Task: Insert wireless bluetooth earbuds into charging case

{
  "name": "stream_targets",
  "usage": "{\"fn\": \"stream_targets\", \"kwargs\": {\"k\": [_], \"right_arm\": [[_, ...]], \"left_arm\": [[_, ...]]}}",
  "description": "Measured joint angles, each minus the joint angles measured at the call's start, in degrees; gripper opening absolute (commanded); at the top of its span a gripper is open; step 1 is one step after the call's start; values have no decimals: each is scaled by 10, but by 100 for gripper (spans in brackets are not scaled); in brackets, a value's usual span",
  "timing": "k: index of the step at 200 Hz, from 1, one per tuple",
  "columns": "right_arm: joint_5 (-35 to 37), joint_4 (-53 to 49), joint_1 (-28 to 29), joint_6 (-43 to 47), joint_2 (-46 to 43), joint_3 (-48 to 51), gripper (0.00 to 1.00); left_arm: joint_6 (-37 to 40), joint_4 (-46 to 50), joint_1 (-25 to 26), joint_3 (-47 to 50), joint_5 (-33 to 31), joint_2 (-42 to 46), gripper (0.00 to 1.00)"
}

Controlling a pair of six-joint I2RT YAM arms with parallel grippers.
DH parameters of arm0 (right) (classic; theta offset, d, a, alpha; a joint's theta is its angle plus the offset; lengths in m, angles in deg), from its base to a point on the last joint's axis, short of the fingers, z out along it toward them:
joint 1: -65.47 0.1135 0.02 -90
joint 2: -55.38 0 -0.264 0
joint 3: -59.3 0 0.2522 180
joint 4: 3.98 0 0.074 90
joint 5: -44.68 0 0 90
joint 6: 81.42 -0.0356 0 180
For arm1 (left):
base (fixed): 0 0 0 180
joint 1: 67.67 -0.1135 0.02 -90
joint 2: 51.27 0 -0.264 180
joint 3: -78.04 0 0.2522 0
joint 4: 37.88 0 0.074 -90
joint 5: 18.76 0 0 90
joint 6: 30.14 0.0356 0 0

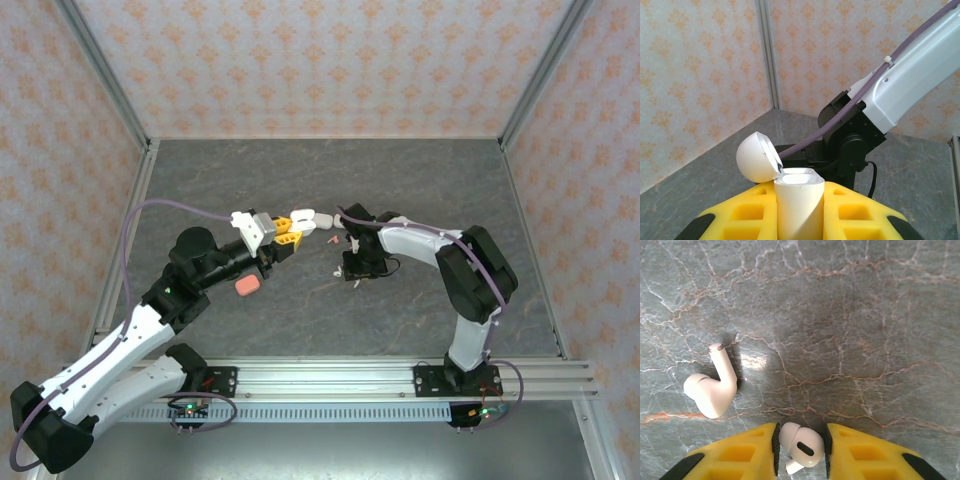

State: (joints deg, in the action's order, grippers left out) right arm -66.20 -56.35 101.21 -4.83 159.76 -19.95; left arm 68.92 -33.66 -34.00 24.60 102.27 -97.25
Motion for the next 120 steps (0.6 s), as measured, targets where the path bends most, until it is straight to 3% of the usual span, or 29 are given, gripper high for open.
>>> {"fn": "stream_targets", "kwargs": {"k": [55,120], "right_arm": [[14,0,2,20,-31,0,24],[24,13,2,90,-217,-2,24]], "left_arm": [[-12,-4,0,6,0,7,0],[-73,-63,0,42,0,8,0]]}}
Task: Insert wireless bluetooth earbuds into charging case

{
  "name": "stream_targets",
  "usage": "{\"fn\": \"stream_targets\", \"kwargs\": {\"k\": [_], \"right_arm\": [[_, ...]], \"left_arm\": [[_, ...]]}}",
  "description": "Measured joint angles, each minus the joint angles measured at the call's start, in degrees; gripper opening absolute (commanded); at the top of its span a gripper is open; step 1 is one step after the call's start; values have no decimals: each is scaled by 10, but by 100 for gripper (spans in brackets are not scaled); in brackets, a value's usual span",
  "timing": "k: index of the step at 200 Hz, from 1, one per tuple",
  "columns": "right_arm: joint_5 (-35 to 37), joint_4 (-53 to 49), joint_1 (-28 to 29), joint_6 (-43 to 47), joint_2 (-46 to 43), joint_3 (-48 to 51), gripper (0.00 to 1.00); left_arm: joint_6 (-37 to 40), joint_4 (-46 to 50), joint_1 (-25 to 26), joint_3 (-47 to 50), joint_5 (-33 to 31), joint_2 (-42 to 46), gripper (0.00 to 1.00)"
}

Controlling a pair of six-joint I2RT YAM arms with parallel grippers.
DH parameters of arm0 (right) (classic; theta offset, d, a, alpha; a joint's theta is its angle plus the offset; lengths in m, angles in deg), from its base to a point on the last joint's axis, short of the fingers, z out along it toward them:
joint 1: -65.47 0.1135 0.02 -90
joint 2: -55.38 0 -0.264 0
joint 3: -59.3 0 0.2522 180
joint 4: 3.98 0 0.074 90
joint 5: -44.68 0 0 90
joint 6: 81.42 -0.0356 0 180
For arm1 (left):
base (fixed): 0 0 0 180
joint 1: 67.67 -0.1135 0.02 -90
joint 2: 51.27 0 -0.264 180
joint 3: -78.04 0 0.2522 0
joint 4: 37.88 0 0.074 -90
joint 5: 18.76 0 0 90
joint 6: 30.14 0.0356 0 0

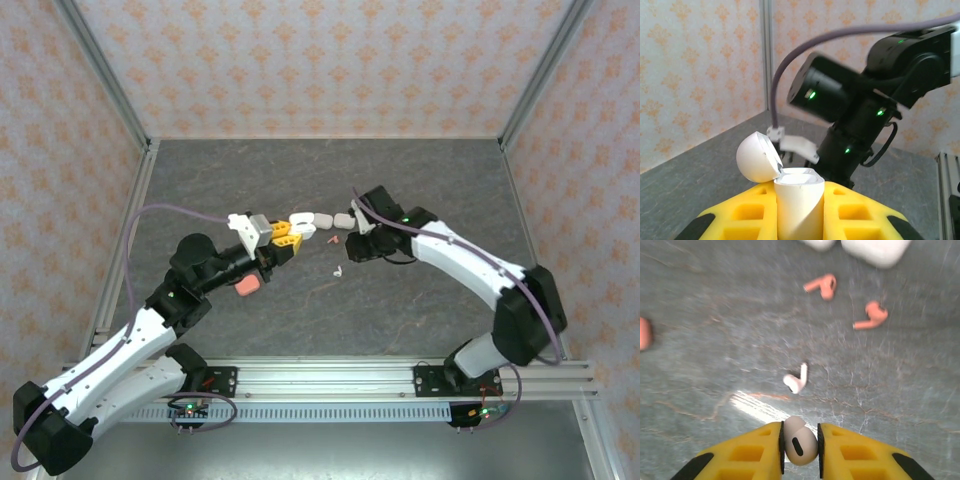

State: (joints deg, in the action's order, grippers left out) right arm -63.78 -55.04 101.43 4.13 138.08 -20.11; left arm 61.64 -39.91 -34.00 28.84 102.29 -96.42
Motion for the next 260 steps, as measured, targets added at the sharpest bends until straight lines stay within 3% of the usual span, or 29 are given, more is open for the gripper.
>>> {"fn": "stream_targets", "kwargs": {"k": [45,90,176,260], "right_arm": [[-7,23,0,61,-128,-31,24],[-58,77,0,115,-210,-53,24],[-187,148,0,155,-204,-89,24],[-200,173,29,164,-198,-75,24]], "left_arm": [[-28,-44,1,0,1,-4,0],[-45,-78,7,0,7,-13,0],[-50,-93,27,0,15,-31,0],[-50,-93,31,-2,14,-38,0]]}}
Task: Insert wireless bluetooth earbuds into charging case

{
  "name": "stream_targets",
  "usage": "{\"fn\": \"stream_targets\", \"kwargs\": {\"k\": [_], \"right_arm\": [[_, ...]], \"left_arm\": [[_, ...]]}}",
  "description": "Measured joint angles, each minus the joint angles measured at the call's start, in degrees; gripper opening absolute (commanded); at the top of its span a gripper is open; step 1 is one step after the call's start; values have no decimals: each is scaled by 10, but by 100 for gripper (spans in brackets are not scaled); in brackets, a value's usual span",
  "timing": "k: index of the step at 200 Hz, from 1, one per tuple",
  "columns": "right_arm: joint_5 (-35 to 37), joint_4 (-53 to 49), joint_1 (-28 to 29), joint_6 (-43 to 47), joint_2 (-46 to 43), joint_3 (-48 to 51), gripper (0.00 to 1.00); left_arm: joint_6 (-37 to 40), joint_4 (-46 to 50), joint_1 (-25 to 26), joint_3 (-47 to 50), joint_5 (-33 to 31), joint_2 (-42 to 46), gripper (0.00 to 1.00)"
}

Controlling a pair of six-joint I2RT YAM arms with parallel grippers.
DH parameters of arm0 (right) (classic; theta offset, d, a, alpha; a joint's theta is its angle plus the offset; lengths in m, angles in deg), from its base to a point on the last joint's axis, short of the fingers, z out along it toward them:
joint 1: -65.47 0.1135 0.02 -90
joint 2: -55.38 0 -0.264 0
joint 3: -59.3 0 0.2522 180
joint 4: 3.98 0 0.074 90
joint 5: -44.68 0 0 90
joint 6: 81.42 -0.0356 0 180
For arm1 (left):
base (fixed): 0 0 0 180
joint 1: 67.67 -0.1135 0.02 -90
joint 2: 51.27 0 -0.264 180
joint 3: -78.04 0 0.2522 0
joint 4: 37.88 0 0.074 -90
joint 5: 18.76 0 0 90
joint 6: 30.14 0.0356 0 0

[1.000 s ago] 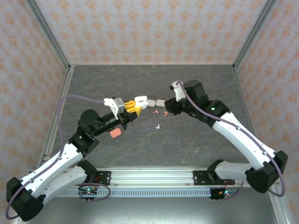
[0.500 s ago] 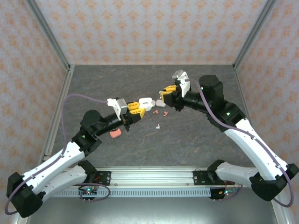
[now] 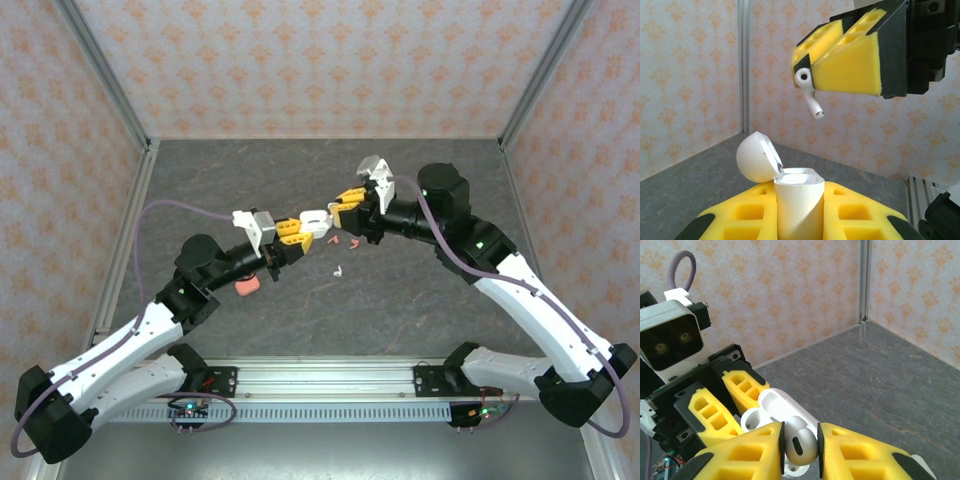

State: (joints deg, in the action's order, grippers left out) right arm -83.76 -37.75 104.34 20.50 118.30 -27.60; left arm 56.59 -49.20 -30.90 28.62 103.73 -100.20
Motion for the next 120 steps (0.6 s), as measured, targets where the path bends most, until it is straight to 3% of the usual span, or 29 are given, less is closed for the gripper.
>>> {"fn": "stream_targets", "kwargs": {"k": [120], "right_arm": [[23,8,9,30,11,26,24]], "left_arm": [[-13,1,4,-19,0,-12,0]]}}
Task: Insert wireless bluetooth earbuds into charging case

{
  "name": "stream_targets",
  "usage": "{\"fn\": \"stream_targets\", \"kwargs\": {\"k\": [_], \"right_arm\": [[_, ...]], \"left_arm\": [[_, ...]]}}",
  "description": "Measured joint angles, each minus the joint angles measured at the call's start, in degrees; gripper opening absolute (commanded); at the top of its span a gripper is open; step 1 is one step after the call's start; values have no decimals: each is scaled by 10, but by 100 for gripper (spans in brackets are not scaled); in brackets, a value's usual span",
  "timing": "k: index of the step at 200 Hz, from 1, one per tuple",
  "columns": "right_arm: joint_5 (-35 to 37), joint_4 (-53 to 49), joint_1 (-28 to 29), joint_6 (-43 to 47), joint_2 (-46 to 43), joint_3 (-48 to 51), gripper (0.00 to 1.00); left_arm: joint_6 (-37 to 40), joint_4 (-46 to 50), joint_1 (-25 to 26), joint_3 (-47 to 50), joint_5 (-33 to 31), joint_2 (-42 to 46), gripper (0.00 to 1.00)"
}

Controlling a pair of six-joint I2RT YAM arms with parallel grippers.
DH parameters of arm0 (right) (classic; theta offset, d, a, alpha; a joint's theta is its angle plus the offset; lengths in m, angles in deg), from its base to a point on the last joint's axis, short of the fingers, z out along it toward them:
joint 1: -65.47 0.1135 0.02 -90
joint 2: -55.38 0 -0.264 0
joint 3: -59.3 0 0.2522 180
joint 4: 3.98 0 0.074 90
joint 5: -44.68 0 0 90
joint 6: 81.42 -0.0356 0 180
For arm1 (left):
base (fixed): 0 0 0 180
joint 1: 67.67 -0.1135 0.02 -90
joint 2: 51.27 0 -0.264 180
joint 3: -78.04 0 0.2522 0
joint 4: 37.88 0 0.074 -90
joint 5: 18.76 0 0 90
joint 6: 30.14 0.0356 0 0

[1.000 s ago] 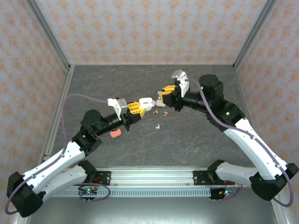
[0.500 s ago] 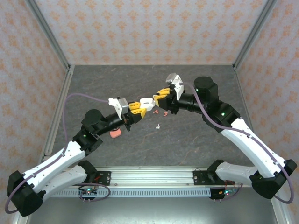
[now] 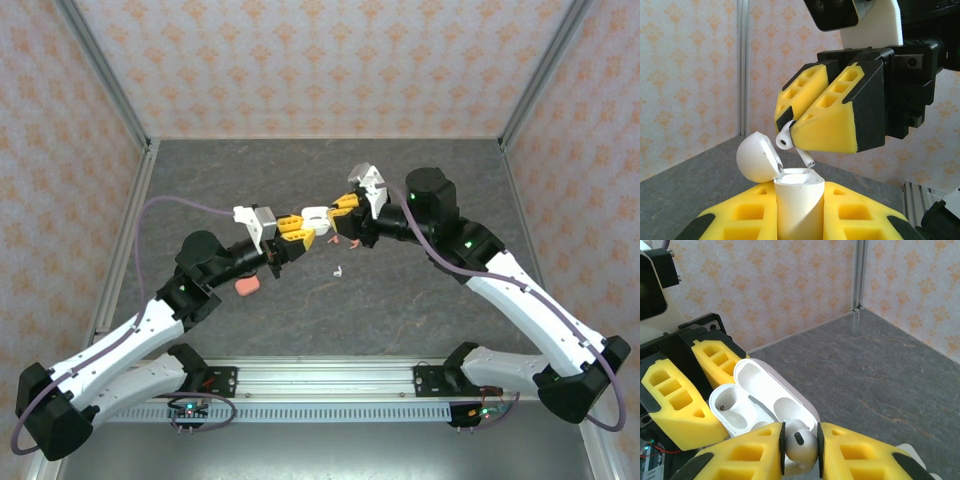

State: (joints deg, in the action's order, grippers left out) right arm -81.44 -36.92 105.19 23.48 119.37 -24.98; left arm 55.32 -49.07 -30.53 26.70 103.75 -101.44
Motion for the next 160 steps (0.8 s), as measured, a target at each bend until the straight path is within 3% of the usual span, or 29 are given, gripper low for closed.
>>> {"fn": "stream_targets", "kwargs": {"k": [160], "right_arm": [[19,56,0,22,-14,29,21]], "left_arm": [[-32,20,0,-18,-1,-13,0]]}}
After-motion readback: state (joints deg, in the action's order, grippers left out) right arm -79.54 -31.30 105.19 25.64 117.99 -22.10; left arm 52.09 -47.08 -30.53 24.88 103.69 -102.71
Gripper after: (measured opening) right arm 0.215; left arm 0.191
